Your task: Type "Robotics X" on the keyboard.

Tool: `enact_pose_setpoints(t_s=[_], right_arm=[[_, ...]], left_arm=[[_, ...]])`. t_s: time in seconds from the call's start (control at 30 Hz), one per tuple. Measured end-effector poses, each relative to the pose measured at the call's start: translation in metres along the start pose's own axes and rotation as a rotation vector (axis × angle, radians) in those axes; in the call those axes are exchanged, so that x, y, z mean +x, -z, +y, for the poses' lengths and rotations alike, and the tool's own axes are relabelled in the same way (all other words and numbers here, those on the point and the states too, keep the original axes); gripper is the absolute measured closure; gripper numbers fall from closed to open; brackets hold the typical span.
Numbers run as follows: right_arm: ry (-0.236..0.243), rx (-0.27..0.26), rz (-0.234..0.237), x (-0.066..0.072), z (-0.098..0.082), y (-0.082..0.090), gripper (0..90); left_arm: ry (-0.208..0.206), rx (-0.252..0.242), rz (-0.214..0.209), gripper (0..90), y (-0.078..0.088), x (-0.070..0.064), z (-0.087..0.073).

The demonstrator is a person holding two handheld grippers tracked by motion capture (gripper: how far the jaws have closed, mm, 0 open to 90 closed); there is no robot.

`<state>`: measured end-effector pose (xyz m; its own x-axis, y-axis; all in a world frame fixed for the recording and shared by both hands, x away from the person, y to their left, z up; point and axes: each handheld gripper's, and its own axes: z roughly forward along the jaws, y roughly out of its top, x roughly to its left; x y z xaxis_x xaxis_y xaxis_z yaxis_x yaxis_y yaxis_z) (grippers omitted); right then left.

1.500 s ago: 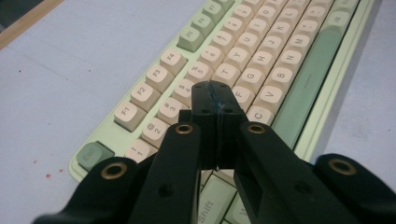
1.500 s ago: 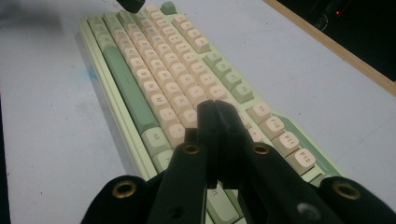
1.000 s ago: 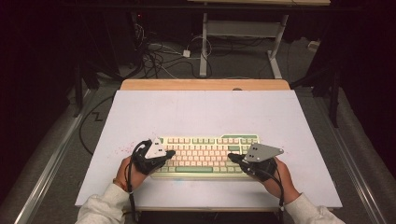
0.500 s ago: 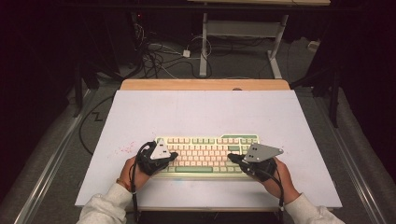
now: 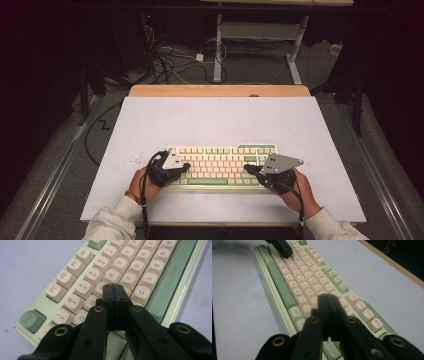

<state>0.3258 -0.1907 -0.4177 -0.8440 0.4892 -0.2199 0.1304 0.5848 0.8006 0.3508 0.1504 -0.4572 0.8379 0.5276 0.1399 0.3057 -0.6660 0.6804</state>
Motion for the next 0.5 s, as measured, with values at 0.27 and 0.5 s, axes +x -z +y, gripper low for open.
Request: enact_pose_setpoints(t_s=[0.27,0.5], right_arm=[[0.001,-0.002,0.001,0.001,0.001,0.0,90.0],[0.001,-0.006,-0.003,-0.001,0.001,0.002,90.0]], left_arm=[[-0.024,-0.026,0.029,87.7,0.008,-0.002,0.004],[-0.027,-0.064,0.045,87.7,0.017,-0.002,0.007]])
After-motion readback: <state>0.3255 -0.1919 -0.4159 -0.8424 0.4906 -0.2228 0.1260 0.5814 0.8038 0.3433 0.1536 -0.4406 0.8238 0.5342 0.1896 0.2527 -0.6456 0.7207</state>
